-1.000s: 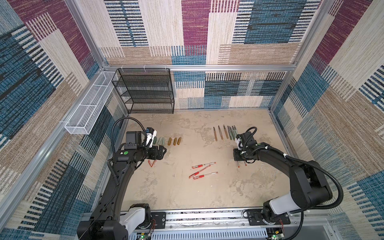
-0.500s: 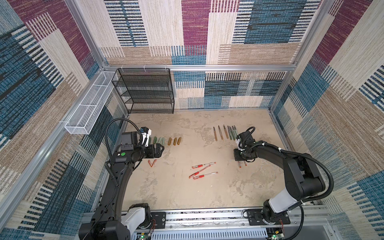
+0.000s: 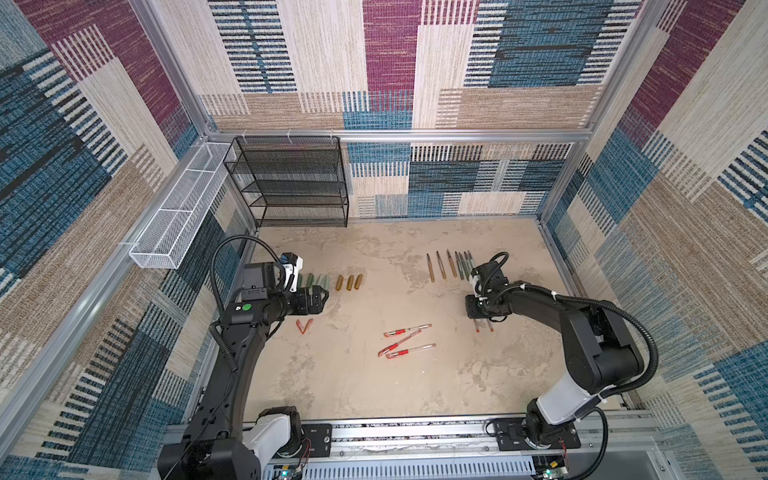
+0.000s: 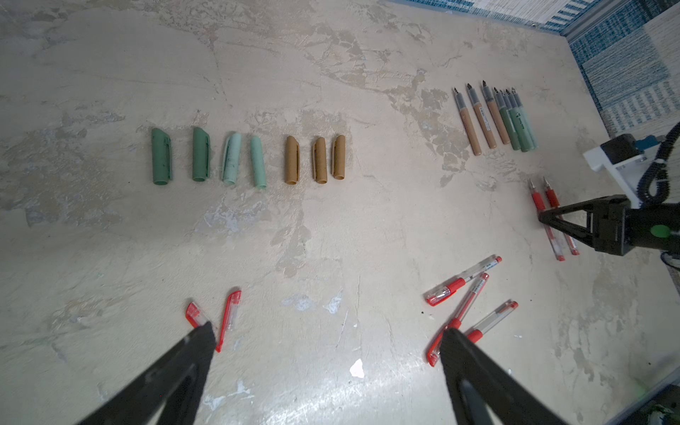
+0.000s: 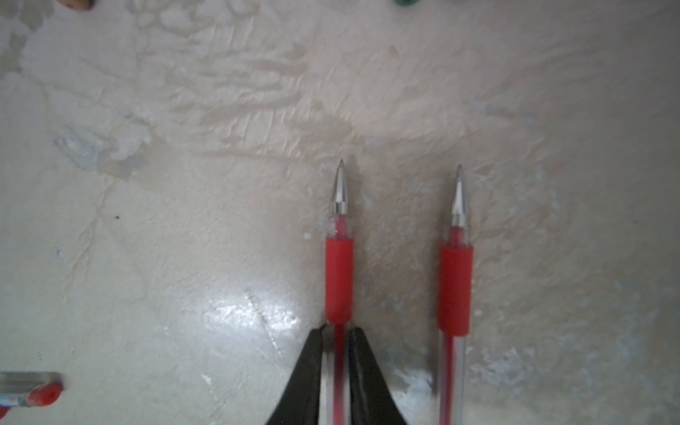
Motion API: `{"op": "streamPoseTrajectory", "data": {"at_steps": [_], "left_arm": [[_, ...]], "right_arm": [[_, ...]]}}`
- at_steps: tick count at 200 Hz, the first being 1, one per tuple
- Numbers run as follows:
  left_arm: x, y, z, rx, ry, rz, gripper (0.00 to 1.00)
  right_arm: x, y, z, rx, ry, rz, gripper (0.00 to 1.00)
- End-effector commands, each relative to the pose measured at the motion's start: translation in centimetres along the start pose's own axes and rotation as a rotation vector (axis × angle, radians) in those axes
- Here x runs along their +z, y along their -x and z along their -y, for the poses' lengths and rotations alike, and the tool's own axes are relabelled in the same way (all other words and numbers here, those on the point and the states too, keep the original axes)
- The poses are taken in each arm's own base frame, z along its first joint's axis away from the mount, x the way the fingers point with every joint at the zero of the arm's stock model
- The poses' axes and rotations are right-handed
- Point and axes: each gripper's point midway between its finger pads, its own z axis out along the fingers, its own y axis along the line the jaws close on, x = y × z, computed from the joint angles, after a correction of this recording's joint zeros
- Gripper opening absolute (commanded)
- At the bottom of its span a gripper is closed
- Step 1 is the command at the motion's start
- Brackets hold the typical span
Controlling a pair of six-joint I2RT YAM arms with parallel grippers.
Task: Open the pen caps
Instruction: 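Lower the uncapped red pen beside the other uncapped red pen and open the right gripper, then reach the right gripper to the red pen cluster, grasp one and lift it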
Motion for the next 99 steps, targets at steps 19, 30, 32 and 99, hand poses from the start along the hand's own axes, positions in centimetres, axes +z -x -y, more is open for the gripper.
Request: {"op": "streamPoseTrajectory", "data": {"at_steps": [19,30,32,99], "left_arm": [[0.0,0.9,0.0,0.009,-0.001,0.030,0.99],[0.0,0.9,0.1,0.009,-0.002,0.033,0.99],[0.0,0.9,0.1,0.009,-0.003,0.032,0.99],[0.2,0.8,0.0,0.009,-0.008,0.037,0.99]], "right_arm": [[-0.7,0.4,0.0,0.008,-0.006,0.009,0.24],[-1.1,0.7,-0.2,0.012,0.003,0.017,0.25],[-1.2,0.7,-0.2,0.012,0.004,0.019,0.26],[-5.5,1.9,-3.3,-0.003,0.157,0.134,0.31]]}}
